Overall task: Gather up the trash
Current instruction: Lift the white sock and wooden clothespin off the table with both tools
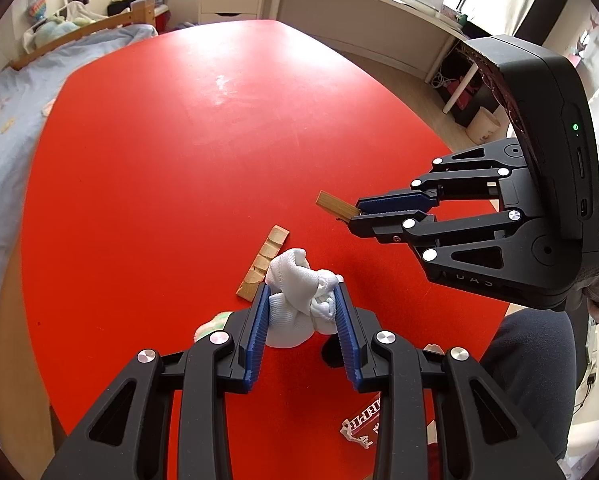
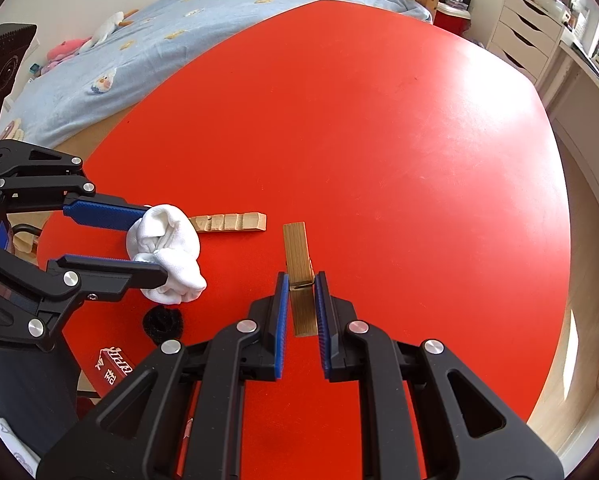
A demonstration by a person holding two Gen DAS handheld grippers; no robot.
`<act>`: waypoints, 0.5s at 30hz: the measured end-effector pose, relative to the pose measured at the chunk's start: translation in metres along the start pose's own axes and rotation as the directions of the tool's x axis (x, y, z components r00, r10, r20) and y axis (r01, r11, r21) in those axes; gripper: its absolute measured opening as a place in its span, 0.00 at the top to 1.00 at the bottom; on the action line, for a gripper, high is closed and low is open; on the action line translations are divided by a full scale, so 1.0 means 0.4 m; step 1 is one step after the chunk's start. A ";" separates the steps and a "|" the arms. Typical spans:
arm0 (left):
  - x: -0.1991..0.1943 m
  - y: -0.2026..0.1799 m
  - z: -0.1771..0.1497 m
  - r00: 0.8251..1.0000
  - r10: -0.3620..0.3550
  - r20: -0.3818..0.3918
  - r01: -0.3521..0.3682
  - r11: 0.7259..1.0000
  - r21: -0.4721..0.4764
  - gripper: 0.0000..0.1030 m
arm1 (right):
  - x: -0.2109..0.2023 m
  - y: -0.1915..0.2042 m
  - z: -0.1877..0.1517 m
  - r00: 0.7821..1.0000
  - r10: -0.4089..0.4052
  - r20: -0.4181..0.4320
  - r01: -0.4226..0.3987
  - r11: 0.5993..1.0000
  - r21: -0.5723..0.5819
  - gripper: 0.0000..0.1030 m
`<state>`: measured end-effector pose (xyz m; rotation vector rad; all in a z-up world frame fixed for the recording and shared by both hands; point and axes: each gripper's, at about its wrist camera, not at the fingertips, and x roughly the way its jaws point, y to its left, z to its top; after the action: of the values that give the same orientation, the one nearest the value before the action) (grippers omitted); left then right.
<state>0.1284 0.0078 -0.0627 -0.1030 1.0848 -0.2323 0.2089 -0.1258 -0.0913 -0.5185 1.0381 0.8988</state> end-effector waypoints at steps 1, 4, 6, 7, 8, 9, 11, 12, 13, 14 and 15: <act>-0.007 -0.002 0.000 1.000 0.001 0.007 -0.001 1.000 0.000 0.69 | -0.007 0.000 0.000 1.000 0.000 0.005 0.000 1.000 0.003 0.88; -0.028 -0.009 0.000 1.000 0.004 0.025 -0.004 1.000 0.000 0.69 | -0.033 0.001 -0.007 1.000 0.002 0.020 -0.002 1.000 0.013 0.88; -0.043 -0.013 0.002 0.999 0.006 0.036 -0.006 1.000 0.002 0.69 | -0.050 -0.002 -0.010 1.000 0.002 0.028 -0.002 1.000 0.015 0.88; -0.051 -0.015 0.002 0.999 0.009 0.041 -0.009 1.000 0.001 0.69 | -0.059 -0.001 -0.011 0.999 0.001 0.033 -0.001 1.000 0.019 0.88; -0.060 -0.017 0.002 0.999 0.009 0.047 -0.009 1.000 -0.001 0.69 | -0.068 0.000 -0.012 0.999 0.001 0.039 -0.002 1.000 0.025 0.88; -0.070 -0.019 0.002 0.998 0.010 0.054 -0.010 1.000 -0.003 0.69 | -0.079 0.000 -0.013 0.999 0.002 0.046 -0.004 0.999 0.031 0.88; -0.094 -0.025 -0.010 0.998 0.015 0.068 -0.015 1.000 -0.002 0.69 | -0.098 0.002 -0.015 0.998 0.004 0.056 -0.006 0.999 0.046 0.88; -0.105 -0.029 -0.011 0.997 0.020 0.074 -0.020 1.000 -0.001 0.69 | -0.109 0.006 -0.015 0.998 0.005 0.062 -0.008 0.999 0.050 0.88; -0.114 -0.027 -0.010 0.997 0.023 0.079 -0.022 1.000 -0.002 0.69 | -0.120 0.008 -0.018 0.998 0.005 0.068 -0.009 0.999 0.053 0.88; -0.122 -0.024 -0.011 0.996 0.025 0.085 -0.024 1.000 -0.003 0.69 | -0.133 0.009 -0.021 0.997 0.006 0.075 -0.010 0.998 0.055 0.88; -0.132 -0.025 -0.013 0.995 0.028 0.091 -0.028 1.000 -0.005 0.69 | -0.146 0.011 -0.025 0.997 0.005 0.083 -0.010 0.998 0.057 0.88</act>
<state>0.0989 0.0108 -0.0175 -0.1009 0.9956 -0.1982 0.1876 -0.1534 -0.0431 -0.4263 0.9882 0.8878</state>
